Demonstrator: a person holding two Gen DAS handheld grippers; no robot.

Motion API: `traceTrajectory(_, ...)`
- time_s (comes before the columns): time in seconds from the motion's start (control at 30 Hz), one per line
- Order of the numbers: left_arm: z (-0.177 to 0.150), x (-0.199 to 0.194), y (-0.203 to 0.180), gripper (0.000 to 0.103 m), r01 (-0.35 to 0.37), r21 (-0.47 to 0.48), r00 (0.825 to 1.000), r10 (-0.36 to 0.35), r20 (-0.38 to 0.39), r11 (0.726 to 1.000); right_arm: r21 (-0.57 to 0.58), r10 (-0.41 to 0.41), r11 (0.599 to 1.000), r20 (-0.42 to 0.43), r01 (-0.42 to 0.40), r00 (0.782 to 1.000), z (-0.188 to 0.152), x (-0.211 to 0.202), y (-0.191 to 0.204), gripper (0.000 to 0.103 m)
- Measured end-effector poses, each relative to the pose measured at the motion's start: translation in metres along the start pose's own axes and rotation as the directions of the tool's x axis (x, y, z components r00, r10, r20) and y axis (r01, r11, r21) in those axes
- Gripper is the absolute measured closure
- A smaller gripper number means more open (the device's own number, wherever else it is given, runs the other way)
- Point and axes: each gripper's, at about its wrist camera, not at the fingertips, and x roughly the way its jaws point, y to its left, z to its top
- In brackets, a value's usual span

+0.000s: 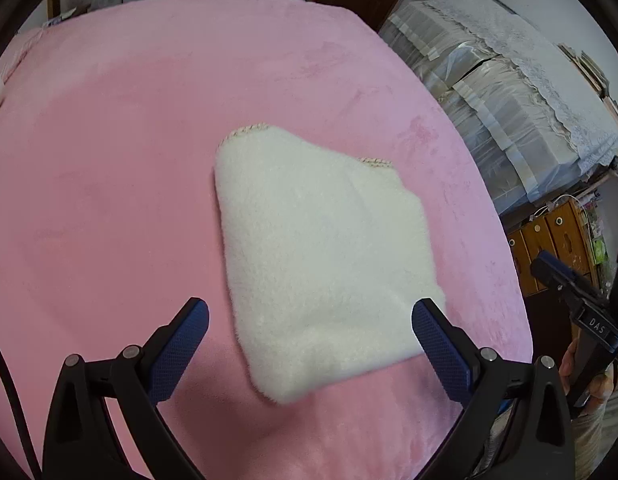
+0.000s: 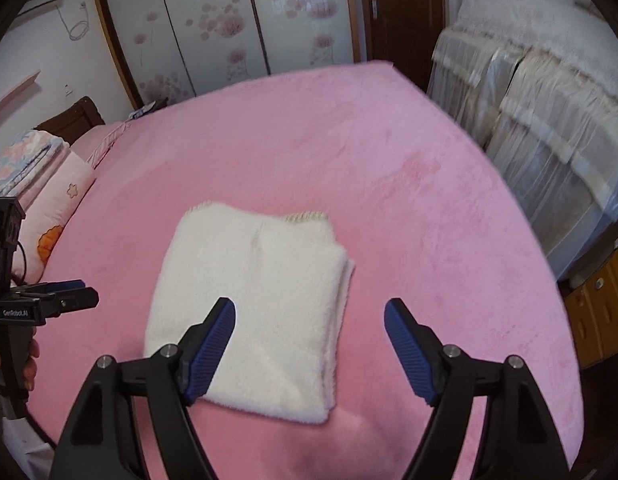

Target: Fold large clothes

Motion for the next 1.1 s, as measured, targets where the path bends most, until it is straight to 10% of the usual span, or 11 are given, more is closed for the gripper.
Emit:
traceTrajectory(0.43, -0.006, 0.121, 0.048, 0.002, 0.038, -0.079, 0.981, -0.052, -0.186, 0.996, 0.234, 0.265, 0.950, -0.251, -0.207, 0.931, -0.036, 0.132, -0.058, 0.025)
traceTrajectory(0.9, 0.002, 0.183, 0.064, 0.000, 0.188, -0.152, 0.957, -0.215, -0.193, 0.970, 0.394, 0.548, 0.809, -0.237, -0.437, 0.802, -0.056, 0.219, -0.080, 0.025)
traceTrajectory(1.1, 0.002, 0.197, 0.068, 0.000, 0.224, -0.157, 0.947, -0.253, -0.199, 0.962, 0.375, 0.580, 0.791, -0.207, -0.484, 0.788, -0.057, 0.234, -0.071, 0.023)
